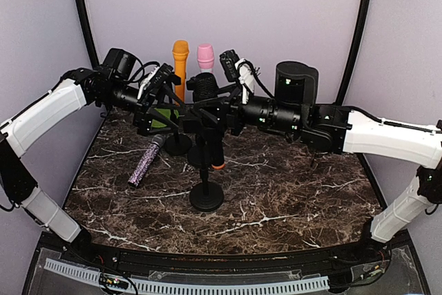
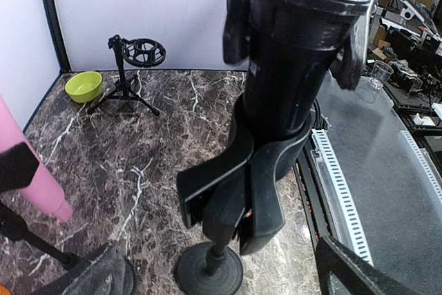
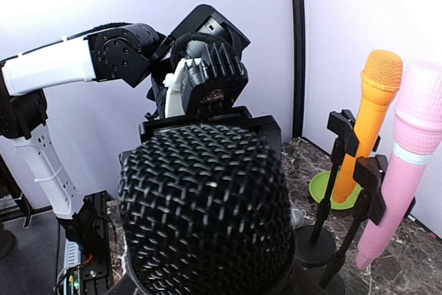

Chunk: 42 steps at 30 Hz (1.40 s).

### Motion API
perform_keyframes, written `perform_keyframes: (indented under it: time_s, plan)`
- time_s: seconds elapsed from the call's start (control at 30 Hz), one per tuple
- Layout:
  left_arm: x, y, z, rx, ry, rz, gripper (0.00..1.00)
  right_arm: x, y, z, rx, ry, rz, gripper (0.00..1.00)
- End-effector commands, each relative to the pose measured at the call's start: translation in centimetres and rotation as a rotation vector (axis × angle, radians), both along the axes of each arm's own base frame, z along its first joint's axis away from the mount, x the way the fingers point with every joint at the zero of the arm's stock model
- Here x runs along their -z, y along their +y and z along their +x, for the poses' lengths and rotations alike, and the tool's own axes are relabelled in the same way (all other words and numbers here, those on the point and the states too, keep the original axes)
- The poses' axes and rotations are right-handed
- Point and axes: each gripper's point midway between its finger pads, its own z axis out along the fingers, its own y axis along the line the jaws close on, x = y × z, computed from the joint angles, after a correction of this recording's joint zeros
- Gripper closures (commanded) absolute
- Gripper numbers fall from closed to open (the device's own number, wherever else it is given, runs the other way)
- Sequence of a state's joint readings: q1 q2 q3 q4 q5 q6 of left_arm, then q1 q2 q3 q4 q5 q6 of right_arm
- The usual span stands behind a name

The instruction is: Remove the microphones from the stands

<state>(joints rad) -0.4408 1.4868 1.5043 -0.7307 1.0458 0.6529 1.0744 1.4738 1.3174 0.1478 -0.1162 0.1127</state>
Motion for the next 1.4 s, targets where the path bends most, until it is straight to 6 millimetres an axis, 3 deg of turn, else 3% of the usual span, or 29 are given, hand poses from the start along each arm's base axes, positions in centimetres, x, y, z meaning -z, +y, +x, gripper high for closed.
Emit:
perform_keyframes:
  time_s: [0.0,0.2,0.43,0.6,0.73,0.9,1.0,1.2,1.37]
  plan:
    - [-2.2,-0.9,-0.5,0.089,-0.093,-0.059,0.01,-0.2,0.3,-0.6,-0.032,0.007,-0.002,0.63]
    - [-0.9,-2.1,-2.9,0.233,-0.151,-0.018,0.01,-0.5,0.4,-0.6,-0.047,0.008,0.008,0.68]
    - [0.0,-3.0,-2.8,0.252,-0.160,0.012,0.06,-0.7,0.3,-0.5,-0.058,0.012,0.017,0.69]
    - [-0.6,-3.3,-2.2,0.241,-0.187,0.008,0.25,-1.0,0.0,-0.6,-0.066,0.014,0.023,0.70]
    - [-0.8,-3.5,-1.9,0.235,-0.196,0.001,0.52,-1.4,-0.1,-0.7,-0.075,0.009,0.032,0.71]
    - [-0.4,-3.6,-1.8,0.228,-0.186,0.013,0.75,-2.3,-0.3,-0.6,-0.076,-0.003,0.045,0.73]
    - [0.2,-3.6,-1.7,0.220,-0.192,0.033,0.84,-3.6,-0.5,-0.5,-0.067,-0.024,0.062,0.73]
    - [0.4,-3.9,-1.0,0.183,-0.196,0.054,0.83,-8.6,-2.1,-0.3,-0.020,-0.121,0.119,0.77]
    - [0.7,-4.0,-0.1,0.138,-0.216,0.075,0.81,-13.1,-4.8,-1.4,0.011,-0.186,0.216,0.78]
